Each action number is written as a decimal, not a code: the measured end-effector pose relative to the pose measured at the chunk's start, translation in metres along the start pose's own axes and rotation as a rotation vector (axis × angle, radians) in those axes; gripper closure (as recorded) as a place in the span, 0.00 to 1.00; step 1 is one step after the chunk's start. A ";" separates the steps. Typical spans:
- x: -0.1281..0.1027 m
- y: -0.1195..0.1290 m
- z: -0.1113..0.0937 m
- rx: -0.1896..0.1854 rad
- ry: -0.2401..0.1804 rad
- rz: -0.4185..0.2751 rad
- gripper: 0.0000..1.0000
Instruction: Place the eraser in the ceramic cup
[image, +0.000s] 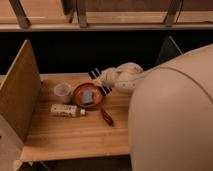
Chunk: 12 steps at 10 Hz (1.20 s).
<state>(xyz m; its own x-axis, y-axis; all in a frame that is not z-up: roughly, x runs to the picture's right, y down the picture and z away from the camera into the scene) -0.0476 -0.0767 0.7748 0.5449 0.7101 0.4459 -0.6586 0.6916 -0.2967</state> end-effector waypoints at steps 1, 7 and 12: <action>-0.026 0.007 0.014 -0.026 -0.058 -0.049 1.00; -0.126 0.110 0.080 -0.324 -0.352 -0.237 1.00; -0.139 0.130 0.086 -0.399 -0.396 -0.261 1.00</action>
<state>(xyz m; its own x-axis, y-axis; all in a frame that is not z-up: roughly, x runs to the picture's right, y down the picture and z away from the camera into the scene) -0.2538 -0.0964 0.7468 0.3769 0.4612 0.8033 -0.2434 0.8861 -0.3945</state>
